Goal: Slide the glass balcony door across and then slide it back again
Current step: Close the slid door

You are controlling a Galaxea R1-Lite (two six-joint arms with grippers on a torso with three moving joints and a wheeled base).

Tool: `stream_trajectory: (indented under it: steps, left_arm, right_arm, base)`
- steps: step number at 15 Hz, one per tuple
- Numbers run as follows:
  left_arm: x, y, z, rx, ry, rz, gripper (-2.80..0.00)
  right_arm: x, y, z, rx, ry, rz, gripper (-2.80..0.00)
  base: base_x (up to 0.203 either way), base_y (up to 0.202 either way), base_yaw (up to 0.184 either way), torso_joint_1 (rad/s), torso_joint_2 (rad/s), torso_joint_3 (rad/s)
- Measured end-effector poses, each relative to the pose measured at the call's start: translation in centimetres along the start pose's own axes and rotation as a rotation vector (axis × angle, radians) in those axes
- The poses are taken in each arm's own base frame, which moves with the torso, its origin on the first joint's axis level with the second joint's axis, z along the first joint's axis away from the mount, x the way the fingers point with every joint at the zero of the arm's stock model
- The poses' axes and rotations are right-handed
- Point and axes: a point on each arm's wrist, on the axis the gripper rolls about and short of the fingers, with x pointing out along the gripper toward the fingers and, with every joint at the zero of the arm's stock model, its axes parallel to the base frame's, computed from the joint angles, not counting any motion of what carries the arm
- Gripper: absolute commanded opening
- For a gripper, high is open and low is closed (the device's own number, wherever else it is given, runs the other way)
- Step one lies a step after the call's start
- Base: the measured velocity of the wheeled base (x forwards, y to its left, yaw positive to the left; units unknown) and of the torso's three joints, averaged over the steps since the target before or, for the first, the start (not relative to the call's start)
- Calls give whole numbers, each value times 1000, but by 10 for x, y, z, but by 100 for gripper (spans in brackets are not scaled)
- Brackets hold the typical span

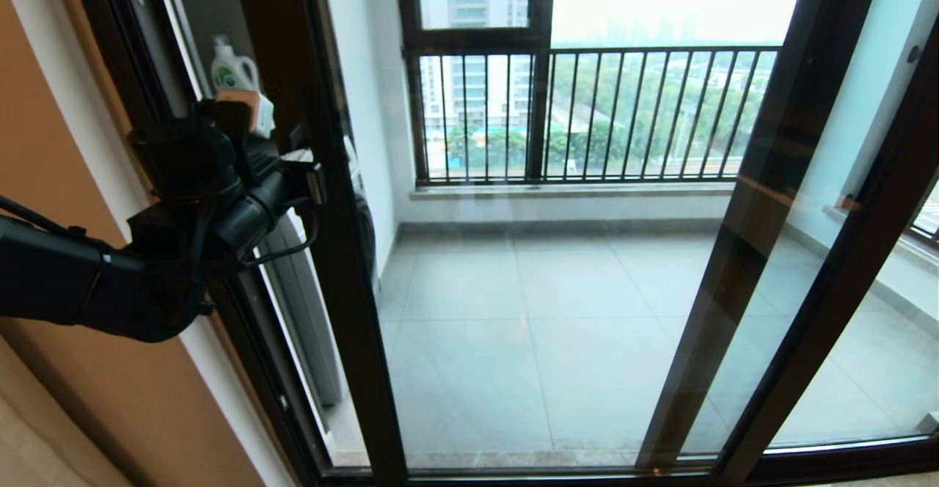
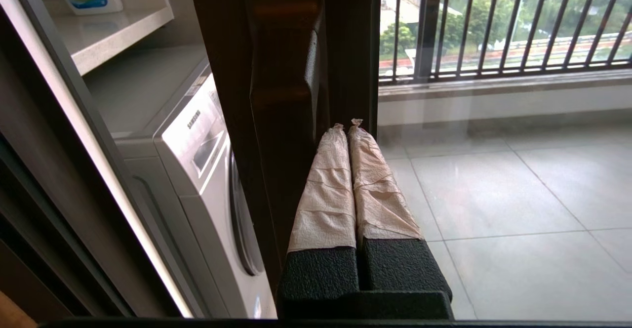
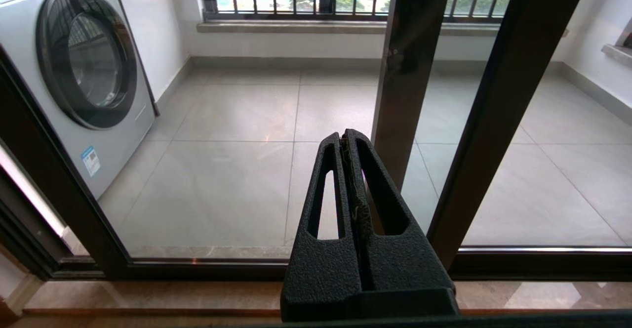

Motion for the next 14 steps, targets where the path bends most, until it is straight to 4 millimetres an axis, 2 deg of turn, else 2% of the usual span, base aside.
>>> stream_trajectory:
  steps: [14]
  left_arm:
    - [5, 60, -10, 15, 28, 118, -280]
  right_arm:
    - [0, 0, 0, 0, 0, 1, -280]
  base:
    - [0, 0, 0, 0, 0, 0]
